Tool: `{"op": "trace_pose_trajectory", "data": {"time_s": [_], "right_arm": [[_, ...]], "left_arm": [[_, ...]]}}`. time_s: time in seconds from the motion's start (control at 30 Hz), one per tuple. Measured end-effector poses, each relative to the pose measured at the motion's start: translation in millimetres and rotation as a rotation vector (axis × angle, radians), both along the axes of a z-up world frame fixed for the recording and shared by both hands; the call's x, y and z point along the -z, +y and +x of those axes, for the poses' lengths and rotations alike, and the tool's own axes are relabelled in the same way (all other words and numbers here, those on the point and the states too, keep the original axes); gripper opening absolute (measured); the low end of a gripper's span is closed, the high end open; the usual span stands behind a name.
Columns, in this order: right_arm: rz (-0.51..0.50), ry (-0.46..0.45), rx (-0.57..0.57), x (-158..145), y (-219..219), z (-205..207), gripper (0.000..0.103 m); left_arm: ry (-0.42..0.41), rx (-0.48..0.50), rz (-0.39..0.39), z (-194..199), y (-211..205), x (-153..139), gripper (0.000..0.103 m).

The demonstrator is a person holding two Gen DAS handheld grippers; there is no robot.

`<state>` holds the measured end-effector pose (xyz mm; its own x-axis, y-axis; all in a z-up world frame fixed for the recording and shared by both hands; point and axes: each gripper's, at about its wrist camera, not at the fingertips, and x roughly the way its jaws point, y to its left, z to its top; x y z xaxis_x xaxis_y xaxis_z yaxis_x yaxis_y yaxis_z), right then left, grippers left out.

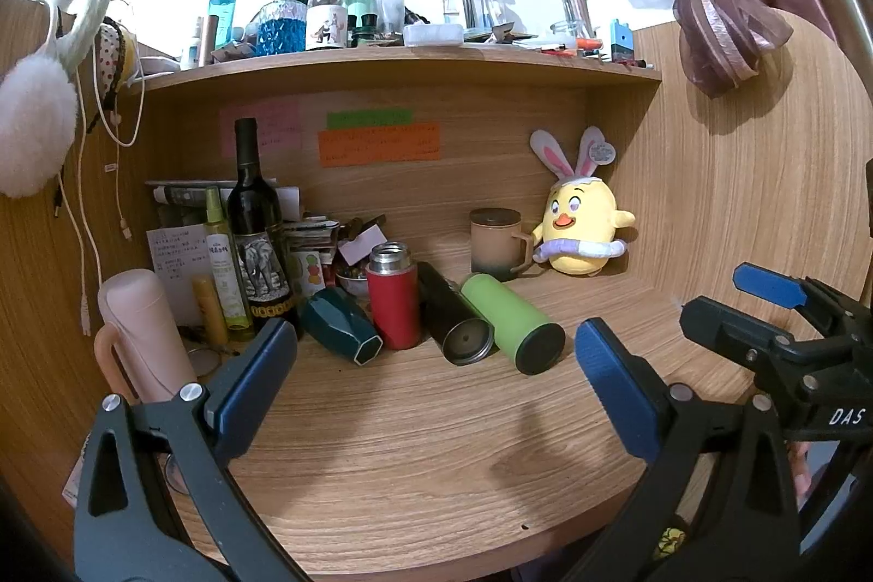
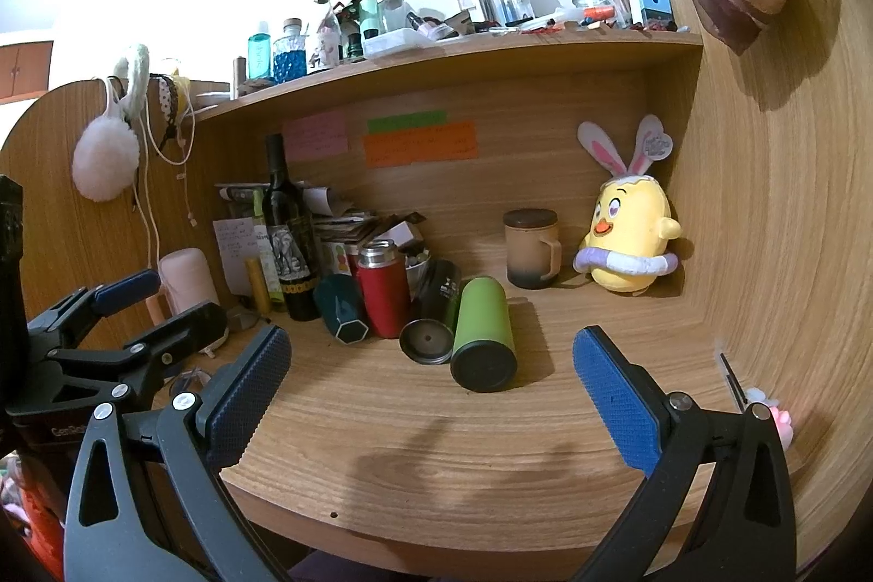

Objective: Flip cup upside down

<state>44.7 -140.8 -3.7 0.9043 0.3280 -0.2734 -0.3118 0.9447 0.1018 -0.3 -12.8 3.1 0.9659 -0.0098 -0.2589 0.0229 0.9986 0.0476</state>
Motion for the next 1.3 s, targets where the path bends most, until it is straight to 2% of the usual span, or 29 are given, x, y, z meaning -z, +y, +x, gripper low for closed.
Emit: {"op": "trace_pose_trajectory", "data": {"time_s": [0.57,0.8,1.07,1.3], "right_arm": [[0.003,-0.003,0.003,0.9,-0.8,0.6,0.103],[0.0,0.007,0.01,2.9,-7.3,15.1,0.103],[0.019,0.042,0.051,18.6,-27.9,42.6,0.103],[0.031,0.11,0.117,41.9,-58.5,72.7,0.103]], "left_arm": [[0.002,0.003,-0.001,-1.0,0.5,-0.1,0.103],[0.023,0.01,-0.007,8.4,0.8,-1.7,0.103],[0.13,0.076,-0.021,66.6,-8.5,3.7,0.103],[0.291,0.124,-0.024,152.1,-36.9,27.3,0.103]]}}
